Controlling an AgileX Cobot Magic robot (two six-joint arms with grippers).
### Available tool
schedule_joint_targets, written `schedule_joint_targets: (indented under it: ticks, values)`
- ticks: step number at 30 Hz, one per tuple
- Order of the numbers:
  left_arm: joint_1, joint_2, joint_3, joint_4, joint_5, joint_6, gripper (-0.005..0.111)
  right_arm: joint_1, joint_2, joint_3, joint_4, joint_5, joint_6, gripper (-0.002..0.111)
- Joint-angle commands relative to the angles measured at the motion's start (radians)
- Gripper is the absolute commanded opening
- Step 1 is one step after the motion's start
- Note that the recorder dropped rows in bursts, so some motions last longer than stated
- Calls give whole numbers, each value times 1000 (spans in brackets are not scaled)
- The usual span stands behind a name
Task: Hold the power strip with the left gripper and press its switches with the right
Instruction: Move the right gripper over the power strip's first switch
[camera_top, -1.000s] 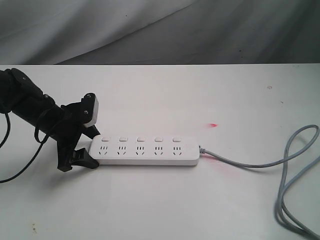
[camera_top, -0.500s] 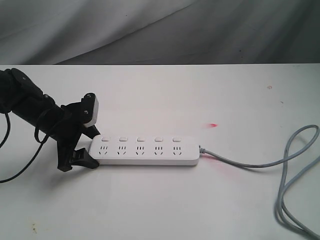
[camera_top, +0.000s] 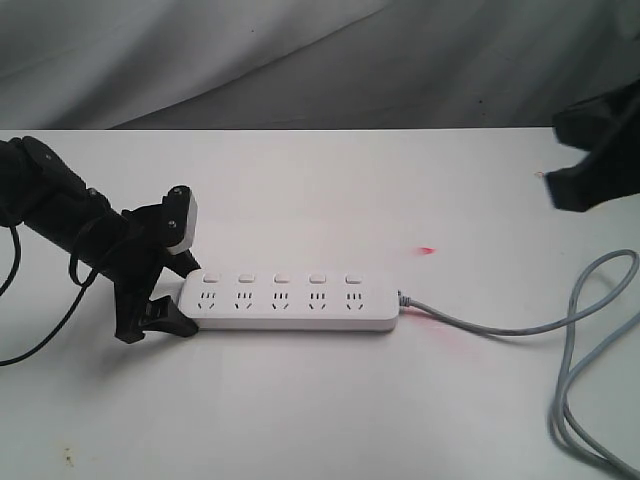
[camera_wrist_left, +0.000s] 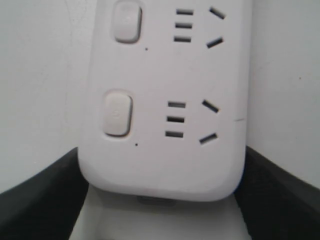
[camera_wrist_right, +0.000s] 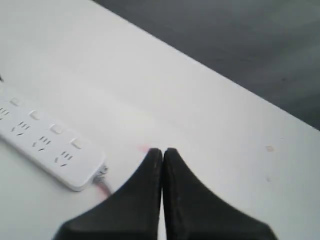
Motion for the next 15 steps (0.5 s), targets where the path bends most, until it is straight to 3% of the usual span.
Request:
schedule_joint_targets:
  ticks: [1, 4, 9, 15]
  values:
    - [-4, 9, 1, 15, -61, 6, 63, 102, 141, -59, 72, 2, 35, 0]
    - [-4, 9, 1, 15, -61, 6, 63, 181, 282, -111, 186, 2, -43, 0]
    - [-4, 9, 1, 15, -61, 6, 63, 179, 525, -335, 341, 226, -403, 0]
    - [-4, 9, 1, 15, -61, 6, 63, 179, 784, -578, 447, 260, -620, 0]
